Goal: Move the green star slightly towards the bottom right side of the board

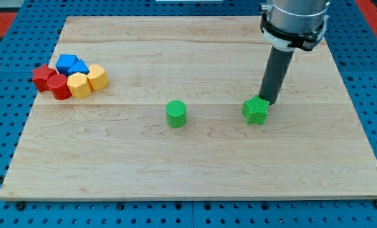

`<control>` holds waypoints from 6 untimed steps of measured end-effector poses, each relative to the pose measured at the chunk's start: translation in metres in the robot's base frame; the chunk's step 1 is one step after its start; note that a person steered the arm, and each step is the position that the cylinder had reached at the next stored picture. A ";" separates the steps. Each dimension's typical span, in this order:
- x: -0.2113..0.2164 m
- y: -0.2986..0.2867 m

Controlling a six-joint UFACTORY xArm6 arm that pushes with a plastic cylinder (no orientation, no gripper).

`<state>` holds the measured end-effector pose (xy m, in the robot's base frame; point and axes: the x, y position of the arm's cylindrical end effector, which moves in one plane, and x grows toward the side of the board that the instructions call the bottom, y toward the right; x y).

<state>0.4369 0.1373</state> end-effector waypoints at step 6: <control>0.010 -0.132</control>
<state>0.4464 0.0050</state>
